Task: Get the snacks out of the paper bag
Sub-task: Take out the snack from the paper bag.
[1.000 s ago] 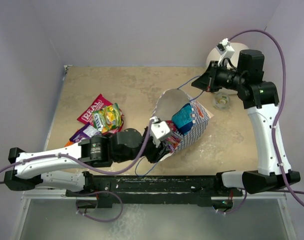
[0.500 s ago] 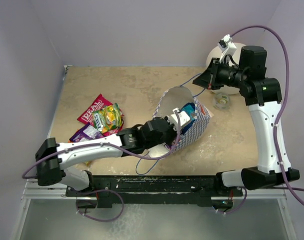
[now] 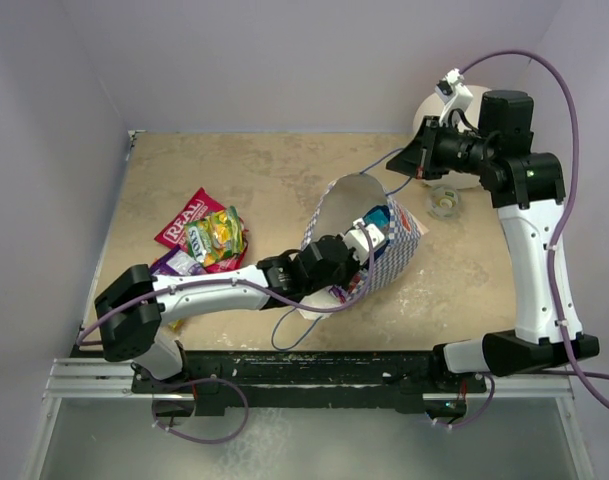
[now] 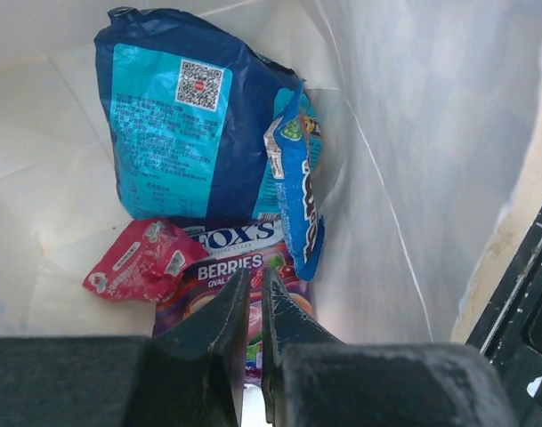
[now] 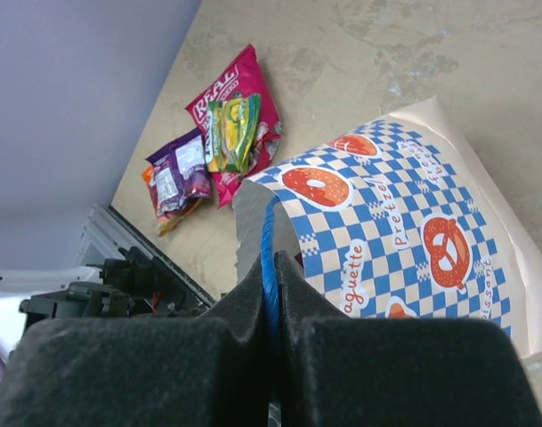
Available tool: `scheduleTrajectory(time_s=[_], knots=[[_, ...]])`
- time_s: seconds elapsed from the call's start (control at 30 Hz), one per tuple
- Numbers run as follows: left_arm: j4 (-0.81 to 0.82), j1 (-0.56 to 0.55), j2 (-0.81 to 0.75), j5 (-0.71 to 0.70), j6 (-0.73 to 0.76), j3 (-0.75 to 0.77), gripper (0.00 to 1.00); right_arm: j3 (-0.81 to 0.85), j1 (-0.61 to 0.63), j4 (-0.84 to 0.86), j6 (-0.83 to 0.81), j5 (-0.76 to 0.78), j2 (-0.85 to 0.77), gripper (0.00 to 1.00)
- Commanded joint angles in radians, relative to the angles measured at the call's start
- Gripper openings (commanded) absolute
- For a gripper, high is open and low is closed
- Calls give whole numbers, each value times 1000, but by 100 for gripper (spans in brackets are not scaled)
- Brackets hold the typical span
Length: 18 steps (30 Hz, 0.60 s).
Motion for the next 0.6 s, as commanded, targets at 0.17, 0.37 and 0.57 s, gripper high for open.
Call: scheduleTrajectory(time_s=[0.17, 0.37, 0.57], knots=[[269, 41, 170, 36, -25, 65, 16, -37, 0, 63, 46, -17, -90, 0], [333, 76, 317, 15, -37, 182, 24, -51, 0, 97, 97, -20, -92, 0], [374, 108, 409, 31, -66, 249, 51, -5, 0, 44, 52, -11, -70, 0]])
